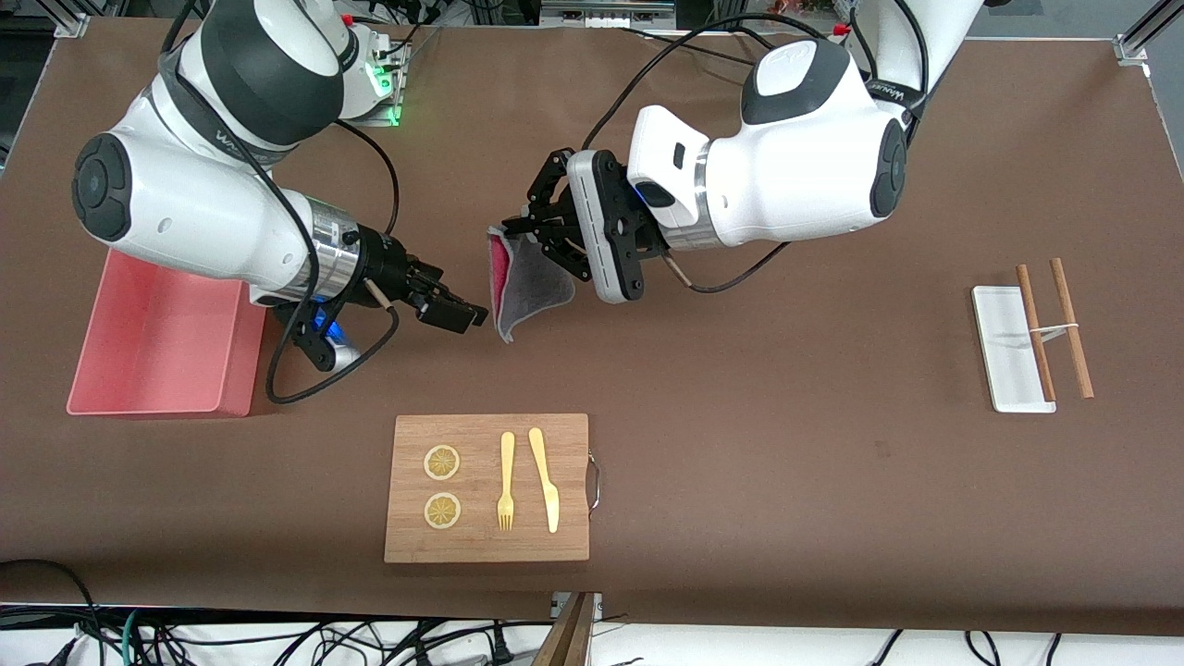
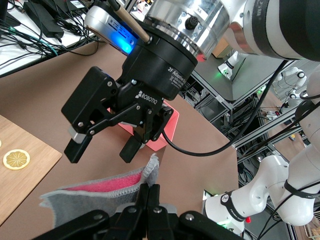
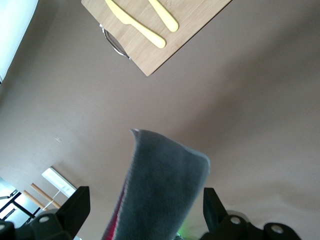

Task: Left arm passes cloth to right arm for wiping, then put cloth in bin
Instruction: 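Move the right gripper onto the cloth edge held by the left gripper, then close the right gripper on the cloth edge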

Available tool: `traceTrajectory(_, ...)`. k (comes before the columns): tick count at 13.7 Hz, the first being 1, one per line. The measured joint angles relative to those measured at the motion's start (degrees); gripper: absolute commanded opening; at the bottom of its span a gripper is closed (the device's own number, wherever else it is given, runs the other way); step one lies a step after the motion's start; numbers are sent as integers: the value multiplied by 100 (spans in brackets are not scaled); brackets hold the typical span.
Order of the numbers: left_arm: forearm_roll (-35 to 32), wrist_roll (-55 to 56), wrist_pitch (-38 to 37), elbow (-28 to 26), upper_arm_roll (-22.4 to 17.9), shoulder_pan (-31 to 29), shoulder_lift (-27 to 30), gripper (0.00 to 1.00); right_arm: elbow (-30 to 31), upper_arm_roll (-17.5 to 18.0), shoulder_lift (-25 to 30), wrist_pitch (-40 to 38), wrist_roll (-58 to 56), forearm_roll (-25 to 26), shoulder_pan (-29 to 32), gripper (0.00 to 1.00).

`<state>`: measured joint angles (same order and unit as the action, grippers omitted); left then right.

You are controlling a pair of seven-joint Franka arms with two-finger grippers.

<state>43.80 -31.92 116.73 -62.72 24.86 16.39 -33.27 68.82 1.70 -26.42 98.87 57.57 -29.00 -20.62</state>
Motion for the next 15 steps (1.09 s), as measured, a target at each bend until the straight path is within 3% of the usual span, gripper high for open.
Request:
traceTrajectory(8, 0, 0, 0, 0, 0, -2, 0, 0, 1, 291, -119, -63, -8, -14, -3, 100)
traceTrajectory(15, 0, 0, 0, 0, -1, -3, 0, 0, 1, 265, -136, -407, -249, -13, 25, 100)
